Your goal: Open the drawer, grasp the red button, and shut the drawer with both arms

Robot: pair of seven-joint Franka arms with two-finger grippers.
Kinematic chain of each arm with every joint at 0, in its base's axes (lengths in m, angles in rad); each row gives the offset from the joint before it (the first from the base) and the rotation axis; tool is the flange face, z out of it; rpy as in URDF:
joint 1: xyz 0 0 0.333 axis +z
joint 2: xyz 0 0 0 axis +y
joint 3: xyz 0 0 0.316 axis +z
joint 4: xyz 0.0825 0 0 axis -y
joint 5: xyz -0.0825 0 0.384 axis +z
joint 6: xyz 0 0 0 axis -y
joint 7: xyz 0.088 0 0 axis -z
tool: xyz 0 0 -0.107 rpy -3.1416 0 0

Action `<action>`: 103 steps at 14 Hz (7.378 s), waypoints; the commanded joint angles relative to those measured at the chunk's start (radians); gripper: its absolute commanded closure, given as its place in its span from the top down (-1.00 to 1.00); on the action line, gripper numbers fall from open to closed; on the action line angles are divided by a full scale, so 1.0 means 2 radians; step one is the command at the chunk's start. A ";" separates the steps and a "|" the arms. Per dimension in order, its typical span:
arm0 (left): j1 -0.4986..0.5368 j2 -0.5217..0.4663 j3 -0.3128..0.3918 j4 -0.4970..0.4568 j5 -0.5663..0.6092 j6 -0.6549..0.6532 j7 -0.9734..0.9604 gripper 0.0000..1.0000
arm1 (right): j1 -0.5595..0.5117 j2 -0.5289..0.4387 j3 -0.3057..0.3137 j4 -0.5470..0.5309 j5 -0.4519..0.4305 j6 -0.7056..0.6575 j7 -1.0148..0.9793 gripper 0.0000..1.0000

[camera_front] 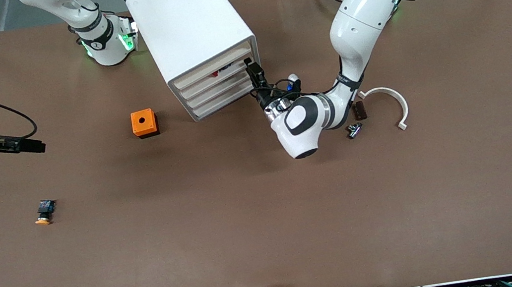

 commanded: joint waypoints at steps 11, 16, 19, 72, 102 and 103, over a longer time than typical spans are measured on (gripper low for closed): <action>-0.004 0.009 0.001 0.001 -0.009 -0.007 -0.009 -0.95 | 0.018 0.000 -0.002 0.008 0.006 -0.006 0.077 1.00; 0.003 0.006 0.001 0.003 -0.023 -0.006 -0.008 -0.95 | 0.035 0.000 -0.002 0.006 0.012 -0.002 0.137 1.00; 0.016 0.003 0.004 0.005 -0.027 -0.007 -0.008 -0.95 | 0.051 0.000 -0.002 0.002 0.023 0.007 0.185 1.00; 0.109 -0.077 0.060 0.110 0.304 0.221 0.610 1.00 | 0.451 0.140 -0.002 -0.064 0.025 0.306 0.754 1.00; -0.034 -0.120 0.049 0.075 0.414 0.370 0.640 1.00 | 0.318 0.099 -0.007 0.027 0.022 0.176 0.486 -1.00; -0.035 -0.120 0.049 0.074 0.414 0.370 0.640 1.00 | 0.293 0.098 -0.006 0.027 0.022 0.176 0.446 -1.00</action>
